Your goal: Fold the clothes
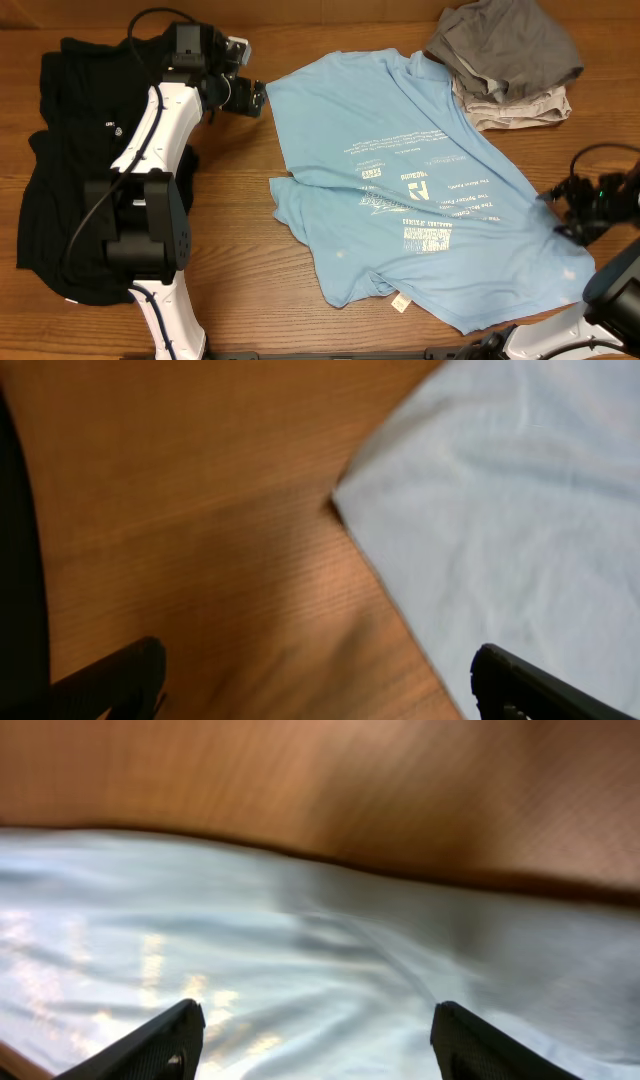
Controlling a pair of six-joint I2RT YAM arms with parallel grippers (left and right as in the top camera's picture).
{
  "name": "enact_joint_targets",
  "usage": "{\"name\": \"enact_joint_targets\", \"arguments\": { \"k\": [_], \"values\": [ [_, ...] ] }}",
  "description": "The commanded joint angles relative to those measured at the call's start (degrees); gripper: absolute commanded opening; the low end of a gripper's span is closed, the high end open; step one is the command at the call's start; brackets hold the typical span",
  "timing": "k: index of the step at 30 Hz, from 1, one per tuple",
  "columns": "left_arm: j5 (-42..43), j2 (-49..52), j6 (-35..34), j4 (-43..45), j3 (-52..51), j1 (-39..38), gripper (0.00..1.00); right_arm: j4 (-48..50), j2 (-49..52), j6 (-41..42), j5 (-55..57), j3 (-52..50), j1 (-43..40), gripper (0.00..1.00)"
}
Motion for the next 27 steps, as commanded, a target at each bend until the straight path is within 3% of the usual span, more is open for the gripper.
{"name": "enact_joint_targets", "arguments": {
  "k": [1, 7, 14, 27],
  "values": [
    [2.6, 1.7, 0.6, 3.0, 1.3, -1.3, 0.98, -3.2, -2.8, -2.3, -0.1, 7.8, 4.9, 0.79],
    [2.4, 4.7, 0.6, 6.7, 1.9, -3.8, 0.95, -8.7, -6.8, -2.2, -0.1, 15.8, 13.5, 0.81],
    [2.0, 12.1, 0.5, 7.1, 6.6, -5.6, 0.94, -10.3, -11.2, -1.9, 2.2, 17.0, 21.7, 0.81],
    [-2.1, 19.1, -2.0, 15.1, 8.8, -5.9, 0.92, -12.8, -11.4, -2.0, 5.3, 17.0, 25.3, 0.81]
  ]
}}
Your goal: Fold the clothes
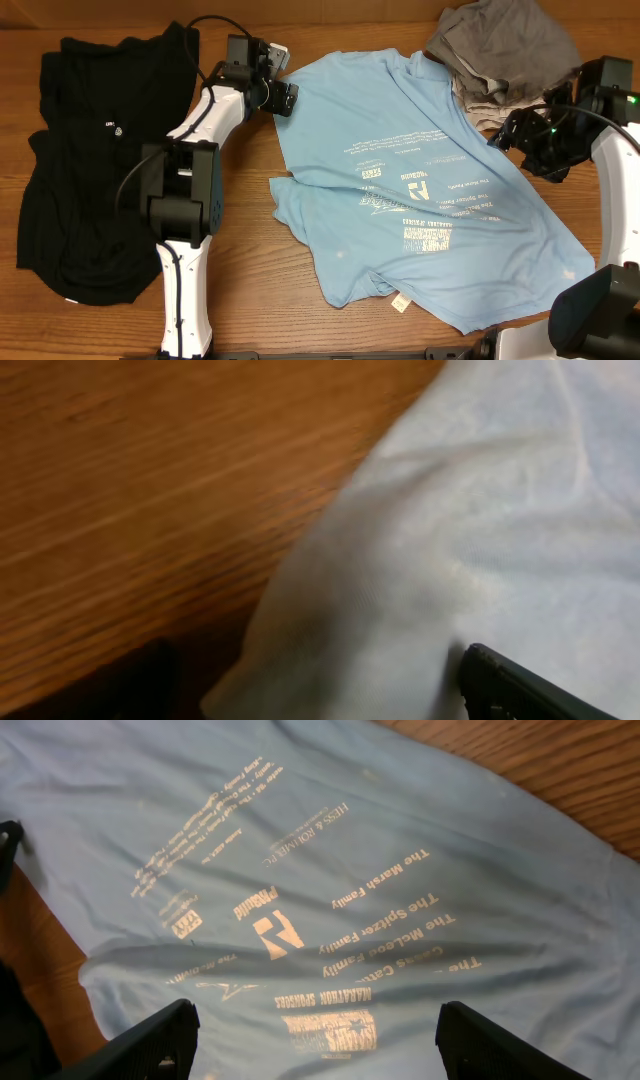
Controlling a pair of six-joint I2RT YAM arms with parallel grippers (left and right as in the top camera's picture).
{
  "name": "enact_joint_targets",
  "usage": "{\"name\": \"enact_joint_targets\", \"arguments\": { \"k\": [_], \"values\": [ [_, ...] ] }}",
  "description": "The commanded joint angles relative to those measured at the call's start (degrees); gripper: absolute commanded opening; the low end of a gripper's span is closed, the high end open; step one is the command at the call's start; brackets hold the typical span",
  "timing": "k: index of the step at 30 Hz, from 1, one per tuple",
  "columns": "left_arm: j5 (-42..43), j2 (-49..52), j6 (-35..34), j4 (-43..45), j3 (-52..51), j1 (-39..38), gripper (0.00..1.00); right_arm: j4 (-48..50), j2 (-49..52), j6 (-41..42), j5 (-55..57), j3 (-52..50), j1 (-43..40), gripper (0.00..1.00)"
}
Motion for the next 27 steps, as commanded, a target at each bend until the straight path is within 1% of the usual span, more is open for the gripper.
{"name": "enact_joint_targets", "arguments": {
  "k": [1, 2, 3, 5, 6, 7, 8, 9, 10, 13, 17, 22, 27],
  "values": [
    [-0.7, 1.8, -1.3, 1.2, 1.7, -0.2, 0.9, 0.0, -1.2, -0.4, 1.6, 1.2, 0.5, 0.8],
    [-0.2, 2.2, -1.2, 1.6, 1.7, -0.4, 0.88, 0.0, -1.2, -0.4, 1.6, 1.2, 0.5, 0.8],
    [0.3, 2.3, -1.3, 1.9, 1.7, -0.6, 0.82, 0.0, -1.2, -0.4, 1.6, 1.2, 0.5, 0.8],
    [0.3, 2.4, -1.3, 2.4, 1.7, -1.1, 0.67, 0.0, -1.2, -0.4, 1.6, 1.2, 0.5, 0.79],
    [0.3, 2.4, -1.6, 2.9, 1.7, -1.4, 0.58, 0.0, -1.2, -0.4, 1.6, 1.2, 0.5, 0.75],
    [0.3, 2.3, -2.1, 3.2, 1.7, -1.6, 0.47, 0.0, -1.2, -0.4, 1.6, 1.2, 0.5, 0.71],
    [0.3, 2.1, -2.5, 3.3, 1.8, -1.8, 0.21, 0.0, -1.2, -0.4, 1.6, 1.2, 0.5, 0.69],
    [0.2, 1.9, -3.0, 3.3, 1.9, -1.9, 0.08, 0.0, -1.2, -0.4, 1.6, 1.2, 0.5, 0.66],
    [0.1, 1.6, -3.3, 3.1, 2.3, -1.9, 0.04, 0.0, -1.2, -0.4, 1.6, 1.2, 0.5, 0.64],
    [-0.7, 0.2, -5.0, 1.6, 4.0, -1.7, 0.04, -0.1, -1.2, -0.4, 1.5, 1.2, 0.5, 0.63],
    [-6.6, -3.2, -7.2, -4.3, 9.0, -0.5, 0.04, -0.1, -1.2, -0.4, 1.0, 1.2, 1.1, 0.62],
    [-10.9, -8.2, -7.0, -14.1, 17.7, 1.1, 0.04, -0.2, -1.2, -0.4, 0.9, 1.2, 4.6, 0.62],
    [-11.0, -12.3, -4.1, -19.6, 22.7, 2.0, 0.04, -0.8, -1.2, -0.3, 0.9, 1.2, 11.0, 0.62]
  ]
}}
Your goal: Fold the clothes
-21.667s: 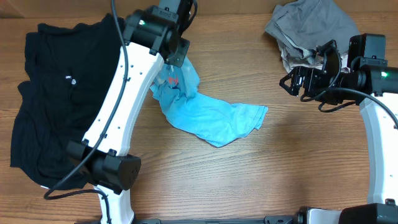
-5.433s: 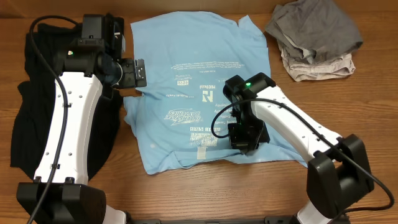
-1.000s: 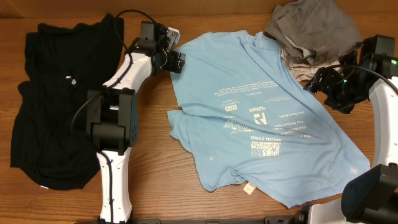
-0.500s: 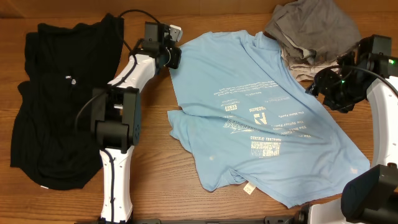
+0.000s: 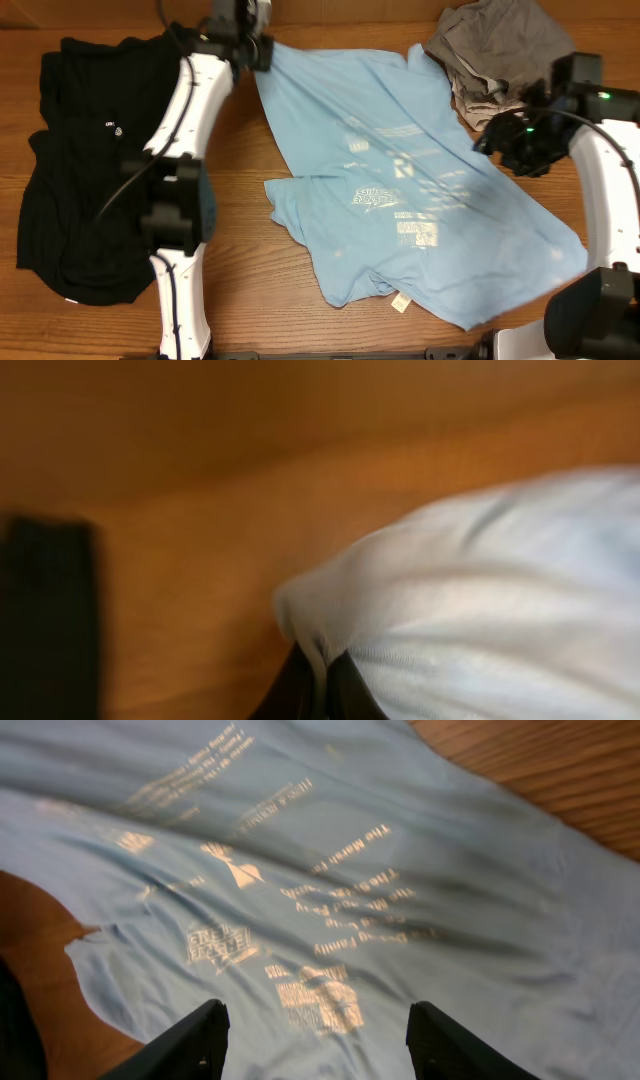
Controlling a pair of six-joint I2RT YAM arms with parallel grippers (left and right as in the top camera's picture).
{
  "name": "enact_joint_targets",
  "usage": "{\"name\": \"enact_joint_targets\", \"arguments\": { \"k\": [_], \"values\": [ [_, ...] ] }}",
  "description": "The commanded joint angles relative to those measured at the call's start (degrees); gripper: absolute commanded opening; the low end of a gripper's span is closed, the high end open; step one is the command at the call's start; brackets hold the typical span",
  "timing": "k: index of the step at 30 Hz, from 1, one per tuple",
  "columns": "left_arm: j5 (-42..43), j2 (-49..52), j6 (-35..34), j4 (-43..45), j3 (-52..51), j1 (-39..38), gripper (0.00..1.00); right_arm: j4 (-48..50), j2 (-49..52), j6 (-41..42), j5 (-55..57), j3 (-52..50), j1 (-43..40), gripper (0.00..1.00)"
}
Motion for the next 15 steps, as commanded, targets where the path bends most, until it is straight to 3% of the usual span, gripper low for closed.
{"name": "enact_joint_targets", "arguments": {
  "k": [1, 10, 15],
  "values": [
    [-2.4, -6.0, 2.0, -1.3, 3.9, 0.8, 0.04, -0.7, -1.2, 0.2, -0.2, 1.2, 4.9, 0.62],
    [-5.3, -6.3, 2.2, 0.4, 3.8, 1.0, 0.04, 0.3, -1.2, 4.0, 0.1, -1.2, 24.2, 0.62],
    [-8.2, -6.3, 2.2, 1.3, 3.8, 1.4, 0.04, 2.5, -1.0, 10.1, 5.1, -4.9, 33.1, 0.63]
  ]
}}
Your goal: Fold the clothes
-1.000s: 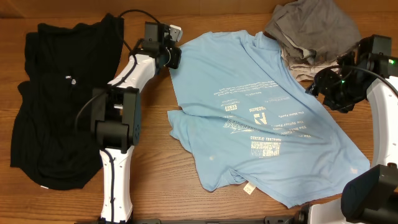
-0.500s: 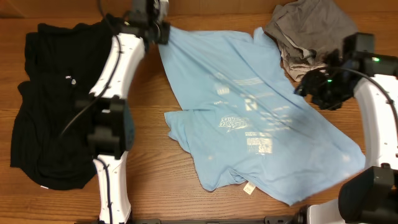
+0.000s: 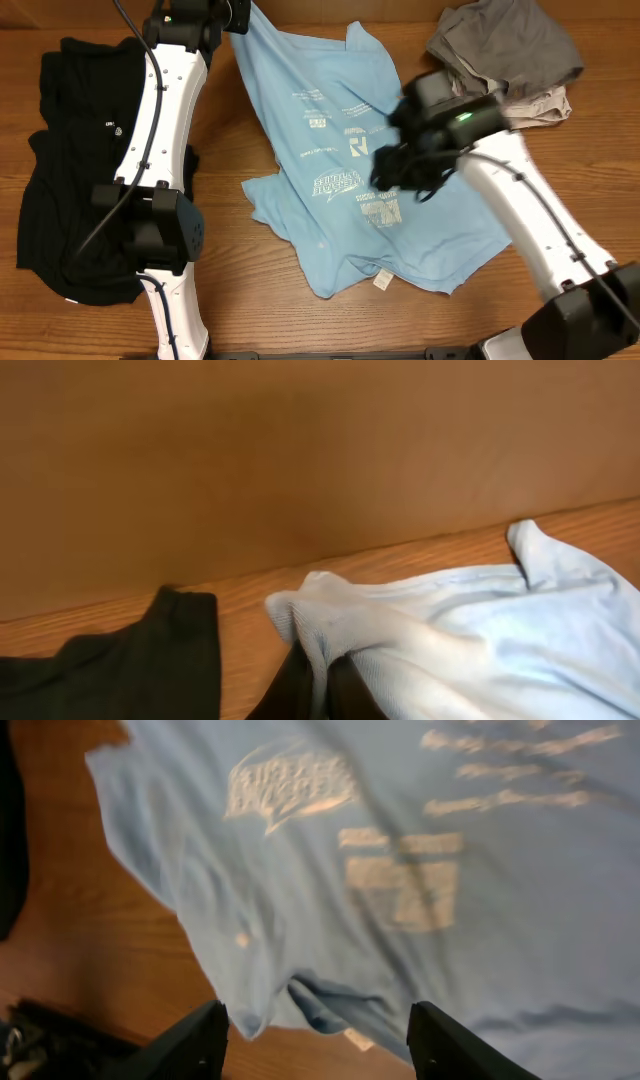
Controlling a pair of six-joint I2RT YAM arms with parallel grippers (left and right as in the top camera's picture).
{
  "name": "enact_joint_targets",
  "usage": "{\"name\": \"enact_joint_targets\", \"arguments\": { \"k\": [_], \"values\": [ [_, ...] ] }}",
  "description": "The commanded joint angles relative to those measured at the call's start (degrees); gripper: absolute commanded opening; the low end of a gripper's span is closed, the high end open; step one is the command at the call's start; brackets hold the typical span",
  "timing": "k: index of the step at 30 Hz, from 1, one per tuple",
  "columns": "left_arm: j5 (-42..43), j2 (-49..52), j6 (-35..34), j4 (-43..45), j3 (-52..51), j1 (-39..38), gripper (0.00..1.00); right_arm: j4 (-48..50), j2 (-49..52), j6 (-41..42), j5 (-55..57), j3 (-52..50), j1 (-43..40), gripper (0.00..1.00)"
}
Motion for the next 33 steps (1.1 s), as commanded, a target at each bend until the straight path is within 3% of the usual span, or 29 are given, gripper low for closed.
{"name": "enact_joint_targets", "arguments": {
  "k": [1, 9, 25, 33],
  "values": [
    [-4.1, 0.3, 0.9, 0.8, 0.1, 0.8, 0.04, 1.1, -1.0, 6.2, 4.2, -3.3, 3.8, 0.63],
    [-8.7, 0.3, -1.9, -3.7, 0.3, 6.3, 0.04, 2.4, -1.0, 11.7, 3.0, -12.3, 5.7, 0.63],
    [-8.9, 0.3, -6.6, -24.2, 0.3, 21.0, 0.04, 2.8, -1.0, 18.0, 5.6, -18.7, 5.6, 0.63],
    [-9.1, 0.3, -9.9, -34.1, 0.3, 22.5, 0.04, 12.1, -0.9, 18.8, 8.0, -26.8, -2.5, 0.62]
  ]
}}
